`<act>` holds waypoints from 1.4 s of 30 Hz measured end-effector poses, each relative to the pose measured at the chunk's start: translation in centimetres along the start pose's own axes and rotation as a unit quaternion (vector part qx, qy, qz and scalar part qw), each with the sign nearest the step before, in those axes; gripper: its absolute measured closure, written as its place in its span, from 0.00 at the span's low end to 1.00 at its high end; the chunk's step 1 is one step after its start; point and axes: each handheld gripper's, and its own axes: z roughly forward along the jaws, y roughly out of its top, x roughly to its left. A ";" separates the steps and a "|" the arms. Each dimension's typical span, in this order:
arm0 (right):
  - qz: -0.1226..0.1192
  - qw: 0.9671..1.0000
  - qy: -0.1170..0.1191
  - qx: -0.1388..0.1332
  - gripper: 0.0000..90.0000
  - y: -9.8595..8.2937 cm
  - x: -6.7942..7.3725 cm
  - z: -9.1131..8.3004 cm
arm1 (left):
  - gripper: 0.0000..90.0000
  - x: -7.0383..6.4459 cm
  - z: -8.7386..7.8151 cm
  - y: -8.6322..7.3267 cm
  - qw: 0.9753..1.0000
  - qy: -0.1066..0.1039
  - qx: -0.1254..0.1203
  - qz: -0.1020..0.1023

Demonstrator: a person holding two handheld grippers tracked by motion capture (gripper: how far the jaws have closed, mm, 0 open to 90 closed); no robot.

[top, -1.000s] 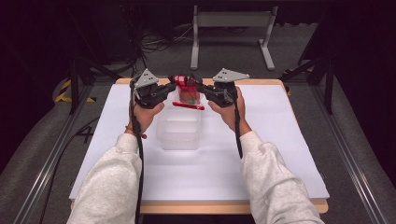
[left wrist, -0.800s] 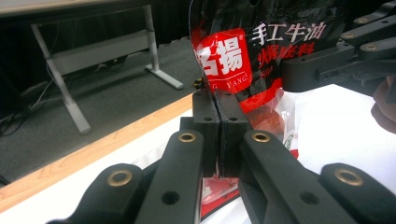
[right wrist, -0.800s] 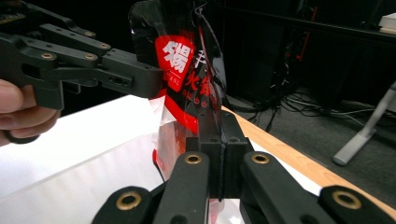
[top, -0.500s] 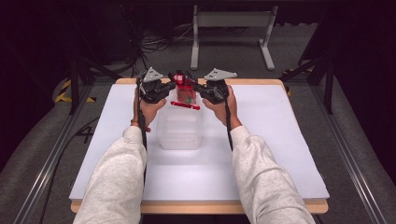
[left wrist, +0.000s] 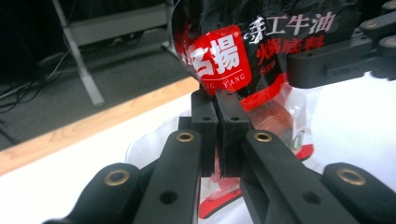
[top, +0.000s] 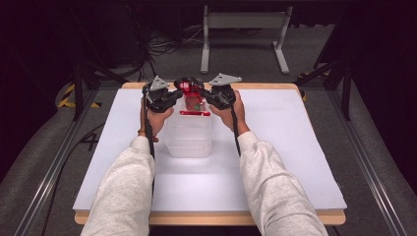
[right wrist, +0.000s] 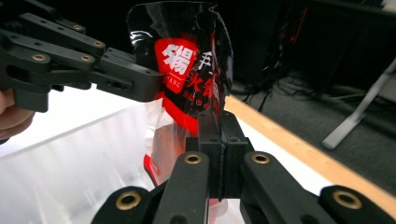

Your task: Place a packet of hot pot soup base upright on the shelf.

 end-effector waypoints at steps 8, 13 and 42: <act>0.018 1.000 0.013 0.007 1.00 -1.6 0.4 0.5 | 0.98 0.0 -0.2 -1.3 1.000 -0.003 0.019 0.004; 0.020 1.000 0.014 0.019 1.00 -2.2 0.6 0.5 | 0.97 -0.4 -0.2 -1.9 0.999 -0.007 0.030 0.006; 0.006 0.999 0.015 0.031 0.90 -2.5 1.4 -1.3 | 0.82 -1.5 -2.7 -2.5 0.998 0.013 0.048 0.024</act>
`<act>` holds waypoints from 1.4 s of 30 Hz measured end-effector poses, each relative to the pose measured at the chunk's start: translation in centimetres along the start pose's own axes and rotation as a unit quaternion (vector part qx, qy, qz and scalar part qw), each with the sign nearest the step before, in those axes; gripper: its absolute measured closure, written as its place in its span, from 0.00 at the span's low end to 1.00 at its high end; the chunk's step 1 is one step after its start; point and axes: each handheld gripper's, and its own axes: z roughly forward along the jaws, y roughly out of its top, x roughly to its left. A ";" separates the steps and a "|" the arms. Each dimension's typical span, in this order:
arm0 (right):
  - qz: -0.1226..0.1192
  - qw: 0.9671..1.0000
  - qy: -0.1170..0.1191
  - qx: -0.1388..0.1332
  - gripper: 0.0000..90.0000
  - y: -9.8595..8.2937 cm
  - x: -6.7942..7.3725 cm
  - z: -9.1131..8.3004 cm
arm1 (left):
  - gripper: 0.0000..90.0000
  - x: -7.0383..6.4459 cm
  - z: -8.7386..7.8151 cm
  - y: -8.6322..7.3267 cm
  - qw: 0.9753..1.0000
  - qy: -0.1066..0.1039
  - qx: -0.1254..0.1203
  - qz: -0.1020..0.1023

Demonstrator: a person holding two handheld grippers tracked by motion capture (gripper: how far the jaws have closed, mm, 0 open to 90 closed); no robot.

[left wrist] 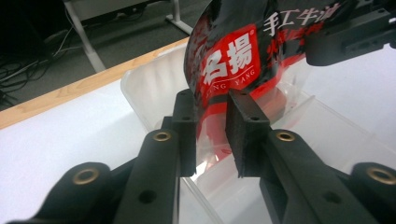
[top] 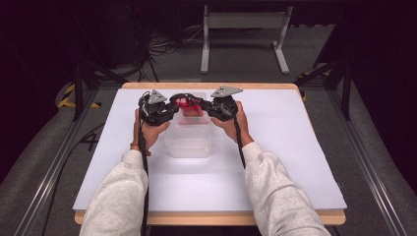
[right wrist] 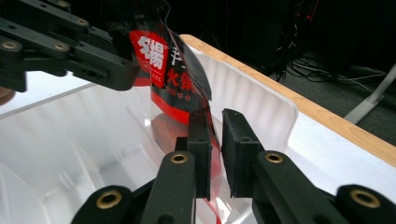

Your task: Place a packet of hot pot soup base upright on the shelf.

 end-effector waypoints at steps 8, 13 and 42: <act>-0.008 1.000 -0.005 0.002 0.88 -0.2 0.2 -0.6 | 0.77 -0.2 -1.3 -0.1 1.000 -0.002 -0.002 0.006; -0.014 1.000 -0.004 0.000 0.90 -0.3 0.4 -1.1 | 0.76 -0.8 -1.9 -0.4 1.000 -0.004 0.006 0.021; -0.060 0.997 -0.017 0.037 0.85 -0.8 0.5 -3.7 | 0.57 -2.9 -6.2 -1.5 0.998 -0.010 -0.007 0.068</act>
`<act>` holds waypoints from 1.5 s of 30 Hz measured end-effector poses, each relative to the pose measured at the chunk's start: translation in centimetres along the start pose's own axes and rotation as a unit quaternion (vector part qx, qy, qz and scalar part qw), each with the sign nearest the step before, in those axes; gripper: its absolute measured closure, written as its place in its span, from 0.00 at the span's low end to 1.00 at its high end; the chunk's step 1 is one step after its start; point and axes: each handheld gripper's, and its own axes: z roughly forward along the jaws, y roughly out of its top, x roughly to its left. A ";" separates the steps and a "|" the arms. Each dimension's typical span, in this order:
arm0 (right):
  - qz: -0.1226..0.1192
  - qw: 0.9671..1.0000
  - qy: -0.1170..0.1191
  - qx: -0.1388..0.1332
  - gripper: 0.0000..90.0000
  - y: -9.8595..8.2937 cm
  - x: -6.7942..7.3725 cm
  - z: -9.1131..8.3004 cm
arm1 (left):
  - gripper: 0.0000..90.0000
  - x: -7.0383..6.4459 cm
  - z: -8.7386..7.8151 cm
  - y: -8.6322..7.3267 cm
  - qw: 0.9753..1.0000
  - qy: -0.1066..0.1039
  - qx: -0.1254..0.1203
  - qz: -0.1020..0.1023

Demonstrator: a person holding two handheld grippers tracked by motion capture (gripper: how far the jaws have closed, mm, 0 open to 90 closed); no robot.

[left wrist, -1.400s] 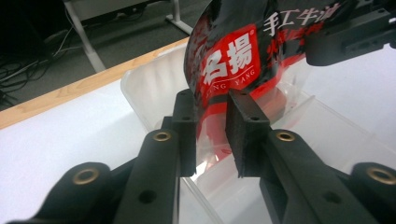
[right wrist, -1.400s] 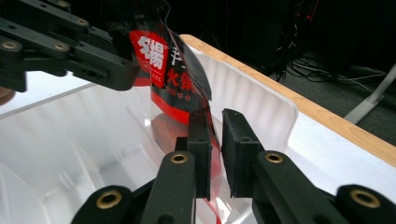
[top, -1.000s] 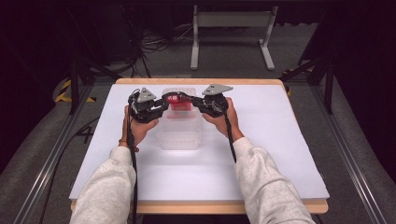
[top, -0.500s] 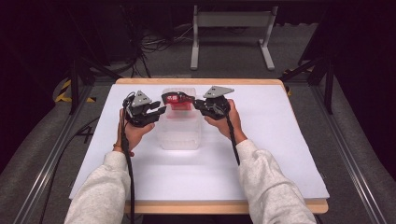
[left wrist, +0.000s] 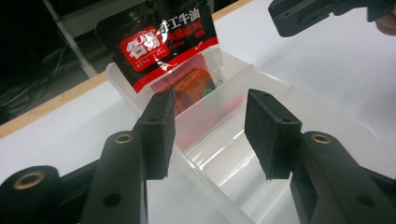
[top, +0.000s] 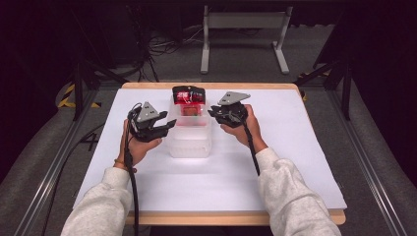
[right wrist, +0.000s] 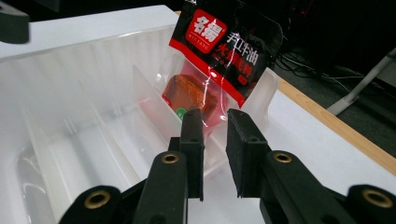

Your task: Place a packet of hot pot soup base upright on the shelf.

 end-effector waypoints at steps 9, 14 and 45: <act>-0.009 1.000 -0.003 0.022 0.80 -0.5 -0.4 -1.1 | 0.41 -1.8 -1.5 -1.0 1.000 -0.005 0.009 0.023; -0.012 0.999 -0.004 0.030 0.77 -0.9 -0.7 -1.6 | 0.32 -2.7 -2.5 -1.6 0.999 -0.009 0.005 0.032; -0.056 0.994 -0.038 0.087 0.42 -4.7 -1.6 -7.0 | 0.10 -5.2 -4.1 -7.2 0.997 -0.008 0.057 0.050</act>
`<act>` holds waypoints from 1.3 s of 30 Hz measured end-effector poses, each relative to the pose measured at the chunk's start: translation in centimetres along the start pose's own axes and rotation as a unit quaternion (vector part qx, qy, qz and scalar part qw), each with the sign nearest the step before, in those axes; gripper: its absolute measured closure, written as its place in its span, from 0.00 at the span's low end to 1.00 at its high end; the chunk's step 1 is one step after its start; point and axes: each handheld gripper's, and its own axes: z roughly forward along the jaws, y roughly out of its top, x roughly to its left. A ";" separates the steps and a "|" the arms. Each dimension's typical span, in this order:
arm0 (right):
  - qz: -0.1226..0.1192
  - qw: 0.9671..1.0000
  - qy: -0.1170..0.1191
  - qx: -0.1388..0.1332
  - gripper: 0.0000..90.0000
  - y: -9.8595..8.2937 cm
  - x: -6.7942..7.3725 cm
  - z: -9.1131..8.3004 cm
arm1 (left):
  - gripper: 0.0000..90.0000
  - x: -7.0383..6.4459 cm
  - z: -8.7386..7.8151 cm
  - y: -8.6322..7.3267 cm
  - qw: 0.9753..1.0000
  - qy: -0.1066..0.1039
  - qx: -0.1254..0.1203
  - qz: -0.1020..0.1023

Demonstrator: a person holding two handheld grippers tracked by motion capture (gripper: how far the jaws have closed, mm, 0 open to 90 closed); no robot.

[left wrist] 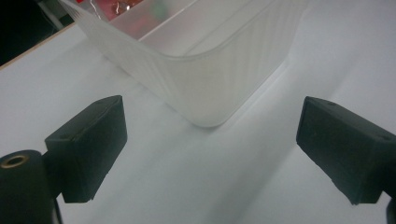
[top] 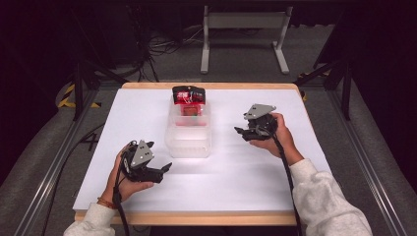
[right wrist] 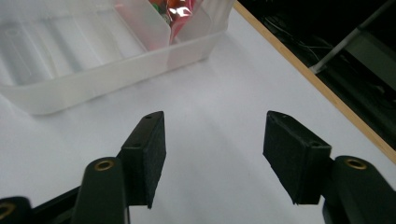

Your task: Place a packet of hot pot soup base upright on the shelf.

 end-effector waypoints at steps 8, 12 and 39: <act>-0.007 1.000 -0.015 0.012 0.38 -2.0 -0.1 -1.8 | 0.09 -0.2 0.3 -1.3 1.000 -0.007 0.010 -0.007; -0.007 1.000 -0.020 0.015 0.35 -3.0 -0.1 -2.6 | 0.09 -0.4 0.6 -1.8 1.000 -0.009 0.019 -0.007; 0.005 0.999 -0.051 0.016 0.26 -10.8 1.2 -7.6 | 0.09 -0.8 0.1 -3.5 1.000 -0.003 0.025 -0.005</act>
